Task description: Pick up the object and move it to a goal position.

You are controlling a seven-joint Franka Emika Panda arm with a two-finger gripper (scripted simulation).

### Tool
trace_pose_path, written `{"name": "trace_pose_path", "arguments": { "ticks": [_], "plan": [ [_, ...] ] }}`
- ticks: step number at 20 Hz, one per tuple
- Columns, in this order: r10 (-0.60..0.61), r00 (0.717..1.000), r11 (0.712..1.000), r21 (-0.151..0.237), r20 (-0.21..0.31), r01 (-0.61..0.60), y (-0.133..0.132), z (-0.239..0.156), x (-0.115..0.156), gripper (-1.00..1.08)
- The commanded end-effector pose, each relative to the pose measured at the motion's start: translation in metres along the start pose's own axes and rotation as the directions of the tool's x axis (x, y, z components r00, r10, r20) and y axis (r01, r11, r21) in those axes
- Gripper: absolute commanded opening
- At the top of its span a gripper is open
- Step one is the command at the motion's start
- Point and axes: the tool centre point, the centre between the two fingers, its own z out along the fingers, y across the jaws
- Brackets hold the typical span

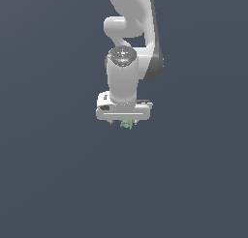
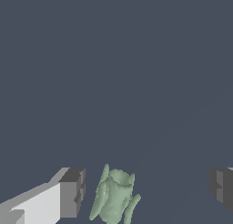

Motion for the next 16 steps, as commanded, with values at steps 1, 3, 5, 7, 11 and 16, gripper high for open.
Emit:
{"name": "trace_pose_path", "arguments": {
  "ticks": [1,3,5,7,11,16],
  "plan": [
    [0.0,1.0,1.0,0.0,0.0,0.0,0.0,0.0,0.0,1.0],
    [0.005,1.0,1.0,0.0,-0.001,-0.005,0.002,0.0,0.0,1.0],
    [0.018,1.0,1.0,-0.001,-0.003,-0.018,0.008,-0.002,0.0,1.0],
    [0.039,0.999,0.999,-0.002,-0.006,-0.039,0.017,-0.004,0.0,1.0],
    [0.07,0.998,0.998,-0.004,-0.011,-0.07,0.032,-0.008,0.001,1.0],
    [0.069,0.998,0.998,-0.004,-0.011,-0.069,0.031,-0.008,0.001,1.0]
  ]
}}
